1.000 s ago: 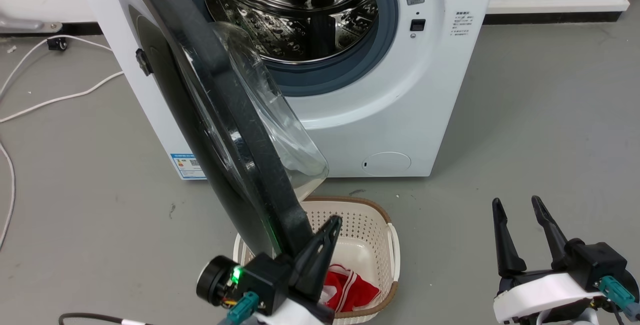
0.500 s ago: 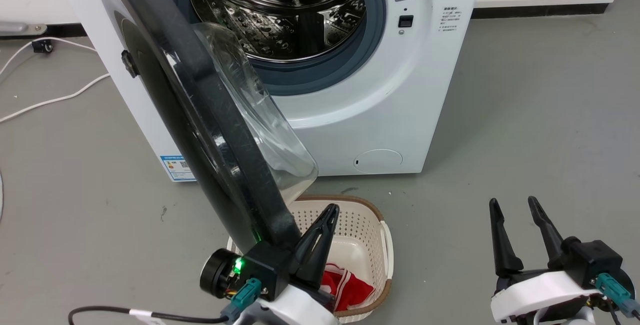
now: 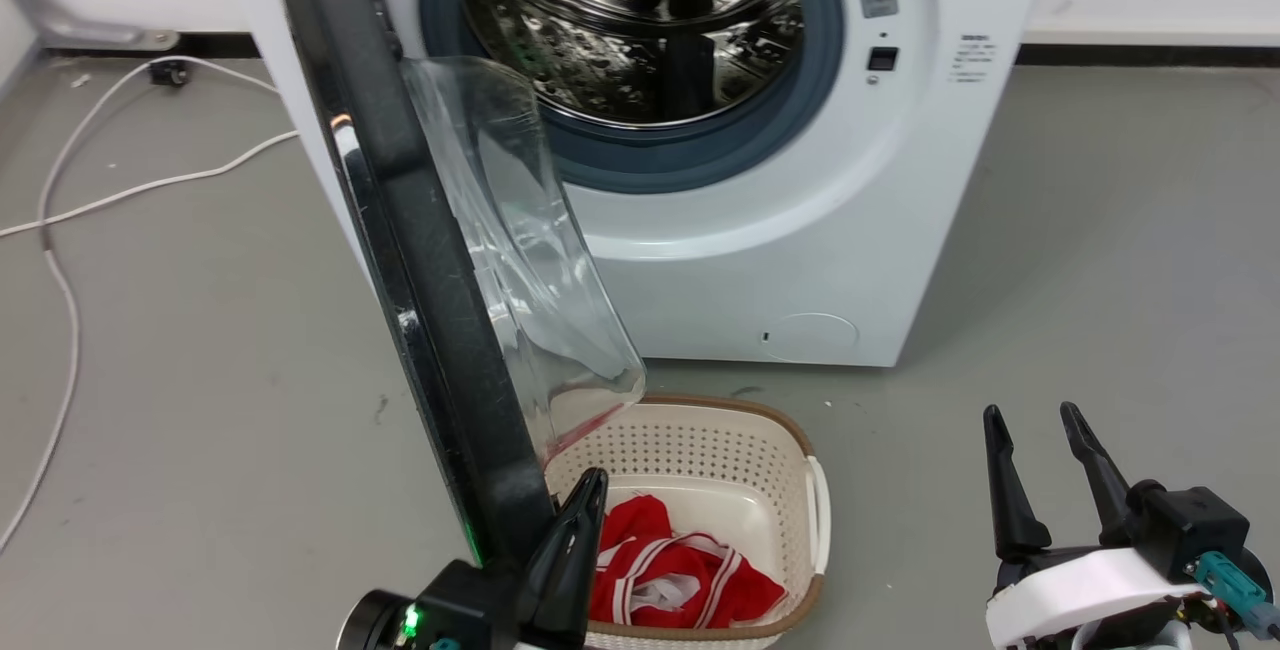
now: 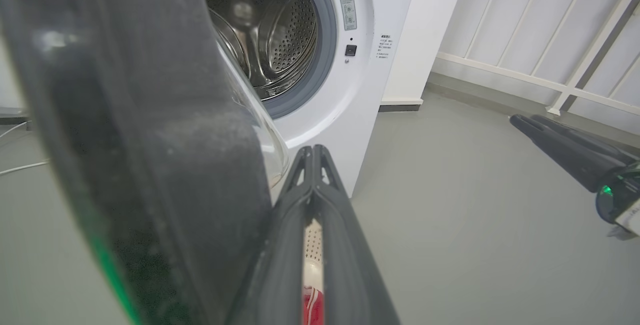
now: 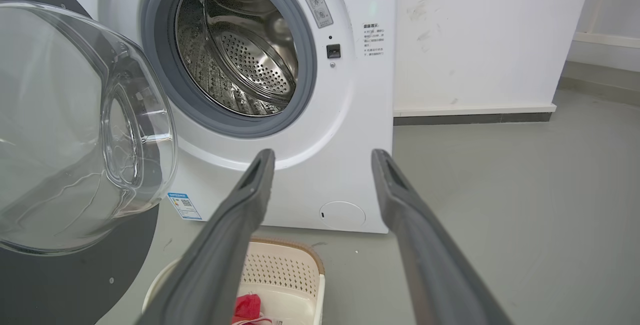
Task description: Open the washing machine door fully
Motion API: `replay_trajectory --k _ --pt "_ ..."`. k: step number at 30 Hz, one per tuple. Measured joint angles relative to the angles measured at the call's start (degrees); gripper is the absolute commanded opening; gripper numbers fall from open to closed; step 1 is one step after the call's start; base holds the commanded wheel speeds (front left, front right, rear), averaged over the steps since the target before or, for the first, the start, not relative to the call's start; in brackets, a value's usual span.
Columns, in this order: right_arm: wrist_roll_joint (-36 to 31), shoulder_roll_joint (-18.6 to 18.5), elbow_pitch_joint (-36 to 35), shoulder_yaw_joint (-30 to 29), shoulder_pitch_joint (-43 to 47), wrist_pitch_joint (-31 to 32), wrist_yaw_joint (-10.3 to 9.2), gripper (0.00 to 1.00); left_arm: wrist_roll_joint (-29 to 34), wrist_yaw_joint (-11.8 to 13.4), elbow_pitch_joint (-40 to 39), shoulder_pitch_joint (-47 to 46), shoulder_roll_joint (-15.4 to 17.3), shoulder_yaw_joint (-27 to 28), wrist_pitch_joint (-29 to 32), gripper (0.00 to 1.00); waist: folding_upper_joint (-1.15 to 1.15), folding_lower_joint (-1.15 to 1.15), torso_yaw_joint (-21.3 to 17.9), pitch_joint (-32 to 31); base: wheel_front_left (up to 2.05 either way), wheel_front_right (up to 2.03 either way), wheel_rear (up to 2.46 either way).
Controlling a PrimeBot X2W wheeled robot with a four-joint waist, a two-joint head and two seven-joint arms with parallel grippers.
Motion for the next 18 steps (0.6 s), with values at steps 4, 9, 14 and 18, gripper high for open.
replay_trajectory --k 4,9,14,18 --pt "0.0 0.0 -0.1 -0.1 0.5 0.2 0.0 1.0 -0.4 1.3 -1.3 2.4 0.5 1.0 0.0 0.0 0.0 0.0 2.4 -0.5 0.0 0.0 0.0" --pt "0.0 0.0 -0.4 -0.4 0.6 0.5 0.0 1.0 -0.8 3.1 -1.8 3.9 1.5 3.1 0.1 0.0 0.0 0.0 5.7 -1.1 0.0 0.0 0.0" --pt "0.0 0.0 -0.7 -0.3 0.9 0.8 0.0 1.0 -1.9 4.6 -1.9 4.7 2.7 6.6 -0.2 0.0 0.0 0.0 9.0 -1.4 0.0 0.0 0.0" --pt "0.0 0.0 -1.0 -0.1 1.0 0.9 0.0 1.0 -3.8 4.8 -1.0 4.4 3.9 10.2 -1.5 0.0 0.0 0.0 10.8 -1.3 0.0 0.0 0.0"
